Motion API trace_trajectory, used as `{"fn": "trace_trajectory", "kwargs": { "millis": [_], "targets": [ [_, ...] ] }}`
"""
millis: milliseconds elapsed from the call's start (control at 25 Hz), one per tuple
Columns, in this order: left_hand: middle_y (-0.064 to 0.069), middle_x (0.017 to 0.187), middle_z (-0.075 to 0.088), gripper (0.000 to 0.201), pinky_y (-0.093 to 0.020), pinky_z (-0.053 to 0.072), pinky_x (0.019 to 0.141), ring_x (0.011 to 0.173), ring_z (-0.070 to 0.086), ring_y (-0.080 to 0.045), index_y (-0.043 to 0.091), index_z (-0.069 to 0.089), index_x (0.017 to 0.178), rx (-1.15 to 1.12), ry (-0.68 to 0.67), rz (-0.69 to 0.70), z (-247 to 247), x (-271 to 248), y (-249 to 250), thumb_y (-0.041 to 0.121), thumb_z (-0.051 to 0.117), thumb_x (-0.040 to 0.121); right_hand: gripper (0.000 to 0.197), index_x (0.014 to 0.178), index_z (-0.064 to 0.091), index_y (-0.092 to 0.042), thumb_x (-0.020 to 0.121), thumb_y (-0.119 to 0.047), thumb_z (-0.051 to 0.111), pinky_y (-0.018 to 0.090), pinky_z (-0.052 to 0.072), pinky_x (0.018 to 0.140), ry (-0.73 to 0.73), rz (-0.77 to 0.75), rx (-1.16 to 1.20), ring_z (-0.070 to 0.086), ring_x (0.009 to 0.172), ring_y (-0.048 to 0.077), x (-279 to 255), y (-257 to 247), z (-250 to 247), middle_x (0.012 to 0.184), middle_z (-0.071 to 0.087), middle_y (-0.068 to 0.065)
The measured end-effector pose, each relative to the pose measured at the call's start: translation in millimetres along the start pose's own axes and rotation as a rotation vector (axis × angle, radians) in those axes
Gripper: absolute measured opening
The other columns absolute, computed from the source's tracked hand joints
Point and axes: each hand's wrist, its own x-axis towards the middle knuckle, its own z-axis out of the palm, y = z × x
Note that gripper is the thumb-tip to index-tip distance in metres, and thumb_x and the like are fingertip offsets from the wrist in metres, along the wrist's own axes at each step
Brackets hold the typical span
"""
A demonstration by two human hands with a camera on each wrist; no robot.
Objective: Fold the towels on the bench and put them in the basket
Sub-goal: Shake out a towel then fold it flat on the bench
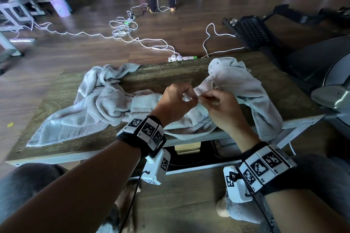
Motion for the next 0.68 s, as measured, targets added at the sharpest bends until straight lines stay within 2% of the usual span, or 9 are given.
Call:
{"fn": "trace_trajectory", "kwargs": {
  "millis": [120,200,280,360,400,480,560,600,680],
  "targets": [
    [0.003,0.078,0.071,0.011,-0.033,0.052,0.081,0.078,0.067,-0.010,0.009,0.068,0.078,-0.049,0.016,-0.007,0.1,-3.5,6.5,0.014,0.077,0.079,0.007,0.093,0.074,-0.010,0.093,-0.012,0.067,0.009,0.045,0.059,0.043,-0.073,-0.063,0.064,0.069,0.001,0.0,-3.7,-2.3,0.078,0.070,-0.006],
    [0.000,0.077,0.072,0.015,-0.032,0.056,0.080,0.075,0.069,-0.013,0.005,0.066,0.076,-0.145,0.021,-0.032,-1.4,-3.9,11.0,0.012,0.079,0.078,0.008,0.091,0.070,-0.009,0.095,-0.010,0.063,0.009,0.040,0.056,0.049,-0.151,-0.105,0.059,0.064,-0.001,1.4,-8.8,-4.3,0.074,0.064,-0.011],
    [-0.009,0.075,0.071,0.015,-0.032,0.054,0.071,0.067,0.065,-0.015,0.002,0.067,0.075,-0.221,-0.032,-0.032,-5.7,-4.2,15.3,0.008,0.080,0.076,0.010,0.093,0.067,-0.011,0.097,-0.010,0.058,0.010,0.041,0.059,0.052,-0.205,-0.130,0.058,0.069,-0.001,4.8,-16.2,-8.1,0.077,0.064,-0.009],
    [-0.013,0.071,0.067,0.014,-0.033,0.047,0.061,0.060,0.056,-0.018,0.004,0.071,0.073,-0.193,-0.081,0.000,-11.3,-5.2,19.6,0.013,0.081,0.076,0.010,0.094,0.065,-0.010,0.098,-0.011,0.056,0.017,0.045,0.061,0.076,-0.248,-0.134,0.059,0.073,0.009,8.8,-25.2,-14.8,0.081,0.066,0.002],
    [-0.008,0.064,0.064,0.015,-0.030,0.042,0.056,0.056,0.051,-0.013,0.006,0.072,0.070,-0.166,-0.093,-0.001,-15.2,-5.3,21.2,0.016,0.081,0.077,0.010,0.095,0.065,-0.009,0.098,-0.011,0.055,0.022,0.046,0.063,0.082,-0.262,-0.133,0.058,0.073,0.013,10.5,-30.0,-18.4,0.082,0.066,0.005],
    [0.004,0.052,0.045,0.030,-0.020,0.030,0.049,0.048,0.035,-0.003,0.007,0.064,0.057,-0.096,-0.105,-0.029,-26.4,-3.5,19.8,0.021,0.080,0.079,0.011,0.097,0.064,-0.009,0.099,-0.012,0.053,0.026,0.046,0.065,0.100,-0.275,-0.139,0.058,0.074,0.017,14.1,-38.9,-28.3,0.084,0.065,0.009],
    [0.007,0.050,0.032,0.046,-0.019,0.023,0.046,0.046,0.025,-0.005,0.010,0.051,0.047,0.002,-0.127,-0.036,-43.2,-1.9,15.4,0.024,0.079,0.081,0.012,0.099,0.062,-0.012,0.101,-0.014,0.051,0.020,0.043,0.063,0.133,-0.259,-0.142,0.055,0.072,0.015,19.4,-46.8,-41.0,0.085,0.064,0.009],
    [0.009,0.047,0.031,0.048,-0.020,0.022,0.046,0.045,0.025,-0.006,0.013,0.050,0.046,0.053,-0.135,-0.042,-54.4,-2.9,12.7,0.026,0.079,0.081,0.012,0.099,0.061,-0.014,0.102,-0.015,0.049,0.018,0.042,0.061,0.150,-0.234,-0.144,0.053,0.070,0.013,23.0,-51.1,-47.3,0.084,0.063,0.008],
    [0.010,0.046,0.039,0.036,-0.019,0.025,0.046,0.045,0.030,-0.007,0.020,0.062,0.051,0.140,-0.144,-0.069,-81.9,-7.7,5.3,0.030,0.078,0.082,0.014,0.100,0.061,-0.018,0.103,-0.021,0.048,0.020,0.045,0.063,0.199,-0.169,-0.115,0.056,0.072,0.012,31.6,-59.9,-57.5,0.085,0.063,0.004]
  ]
}}
